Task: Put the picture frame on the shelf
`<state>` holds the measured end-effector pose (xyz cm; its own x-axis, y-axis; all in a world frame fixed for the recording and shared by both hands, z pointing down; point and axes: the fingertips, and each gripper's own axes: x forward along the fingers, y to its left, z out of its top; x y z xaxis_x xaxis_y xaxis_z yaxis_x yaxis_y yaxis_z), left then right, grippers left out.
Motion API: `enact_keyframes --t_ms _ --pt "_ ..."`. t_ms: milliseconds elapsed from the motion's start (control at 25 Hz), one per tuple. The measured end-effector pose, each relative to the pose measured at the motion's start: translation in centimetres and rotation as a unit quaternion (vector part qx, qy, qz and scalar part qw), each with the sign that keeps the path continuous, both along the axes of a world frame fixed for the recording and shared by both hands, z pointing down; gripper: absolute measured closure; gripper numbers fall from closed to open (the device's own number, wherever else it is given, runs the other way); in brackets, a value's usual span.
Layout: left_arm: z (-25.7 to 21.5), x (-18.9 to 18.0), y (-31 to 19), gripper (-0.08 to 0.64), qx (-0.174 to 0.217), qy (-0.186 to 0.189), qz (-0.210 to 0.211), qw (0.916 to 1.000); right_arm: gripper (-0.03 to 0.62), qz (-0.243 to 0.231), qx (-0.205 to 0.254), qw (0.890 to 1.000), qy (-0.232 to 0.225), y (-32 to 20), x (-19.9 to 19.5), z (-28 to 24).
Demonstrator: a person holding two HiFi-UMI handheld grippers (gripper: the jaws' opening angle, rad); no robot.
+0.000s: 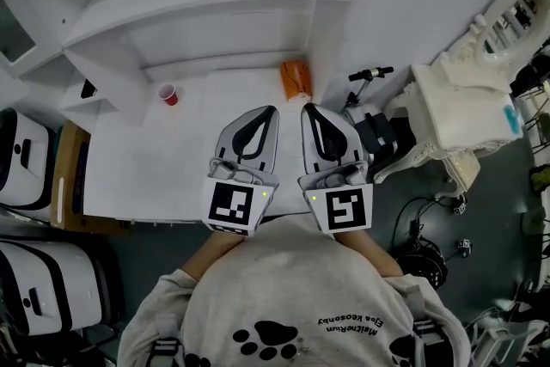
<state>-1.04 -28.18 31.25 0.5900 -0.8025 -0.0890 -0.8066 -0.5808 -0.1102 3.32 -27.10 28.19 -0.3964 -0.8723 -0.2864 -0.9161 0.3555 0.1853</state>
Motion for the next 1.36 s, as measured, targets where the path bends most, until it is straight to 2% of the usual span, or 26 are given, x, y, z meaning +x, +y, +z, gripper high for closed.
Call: enact_keyframes --t_ms 400,720,1360 --pt "2.4 0.6 0.7 0.541 -0.021 -0.001 -0.010 0.9997 0.560 -0.014 -0.018 1.000 0.009 0.6 0.0 2.7" --pt "3.2 1.5 0.7 0.541 -0.020 -0.004 -0.020 0.9996 0.560 -0.036 -0.014 0.999 0.008 0.6 0.3 3.4" --pt "3.8 3.5 0.1 0.541 -0.018 -0.007 -0.014 0.9997 0.560 -0.048 -0.019 0.999 0.008 -0.4 1.7 4.3"
